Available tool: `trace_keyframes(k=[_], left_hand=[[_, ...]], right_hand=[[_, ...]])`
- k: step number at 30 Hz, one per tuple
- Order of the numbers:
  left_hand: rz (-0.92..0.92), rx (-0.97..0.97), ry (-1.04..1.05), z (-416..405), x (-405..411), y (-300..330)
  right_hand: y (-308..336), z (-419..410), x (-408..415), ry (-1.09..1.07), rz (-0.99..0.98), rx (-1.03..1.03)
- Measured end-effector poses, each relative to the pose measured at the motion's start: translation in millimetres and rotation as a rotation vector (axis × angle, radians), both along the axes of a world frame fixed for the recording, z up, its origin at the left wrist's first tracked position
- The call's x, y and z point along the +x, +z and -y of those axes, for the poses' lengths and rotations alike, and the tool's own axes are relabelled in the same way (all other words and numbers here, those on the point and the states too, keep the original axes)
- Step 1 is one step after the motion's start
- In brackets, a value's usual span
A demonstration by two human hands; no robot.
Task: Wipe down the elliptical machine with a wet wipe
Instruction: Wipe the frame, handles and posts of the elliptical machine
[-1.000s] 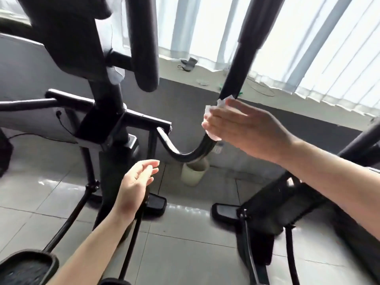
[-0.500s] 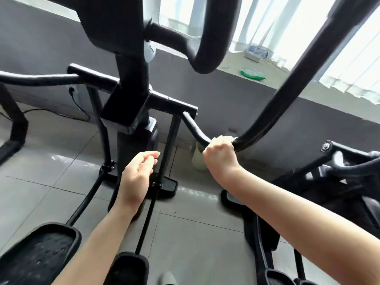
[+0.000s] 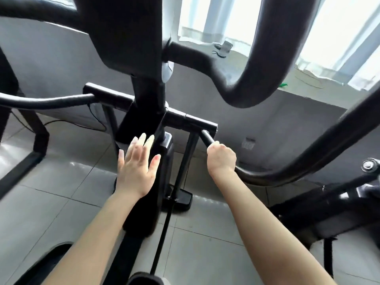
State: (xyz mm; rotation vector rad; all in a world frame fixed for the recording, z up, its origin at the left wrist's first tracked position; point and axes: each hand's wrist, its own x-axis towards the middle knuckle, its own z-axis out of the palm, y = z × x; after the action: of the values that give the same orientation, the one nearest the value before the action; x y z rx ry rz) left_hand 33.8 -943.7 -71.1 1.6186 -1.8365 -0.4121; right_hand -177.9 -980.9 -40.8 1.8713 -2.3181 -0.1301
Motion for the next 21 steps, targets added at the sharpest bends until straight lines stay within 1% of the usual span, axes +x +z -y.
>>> trace_keyframes(k=[3,5,6,9,12,14,15,17,18,19,21], left_hand=[[0.298,0.211,0.008,25,5,-24],[0.43,0.246,0.019,26,1,-37],[0.451,0.238,0.034,25,-2,-41],[0.456,0.219,0.071,26,-5,-43],[0.456,0.173,0.046,28,1,-48],[0.424,0.164,0.03,28,2,-51],[0.426,0.175,0.026,28,1,-51],[0.452,0.204,0.025,28,1,-47],[0.451,0.218,0.024,27,0,-44],[0.426,0.228,0.029,26,-2,-40],[0.308,0.208,0.028,17,-8,-32]], right_hand=[[9,24,2,0.009,0.063,0.053],[14,37,10,0.021,0.085,0.07],[15,42,15,0.044,0.077,0.069],[14,50,26,0.091,-0.003,0.068],[1,45,22,0.08,-0.017,0.062],[-8,24,18,0.064,-0.142,0.003],[-7,9,16,0.012,-0.192,0.035],[-12,-17,8,0.041,-0.306,0.041],[-10,-30,3,0.044,-0.328,0.102],[-6,-43,-1,0.054,-0.387,0.113],[1,-62,-8,0.12,-0.533,0.049]])
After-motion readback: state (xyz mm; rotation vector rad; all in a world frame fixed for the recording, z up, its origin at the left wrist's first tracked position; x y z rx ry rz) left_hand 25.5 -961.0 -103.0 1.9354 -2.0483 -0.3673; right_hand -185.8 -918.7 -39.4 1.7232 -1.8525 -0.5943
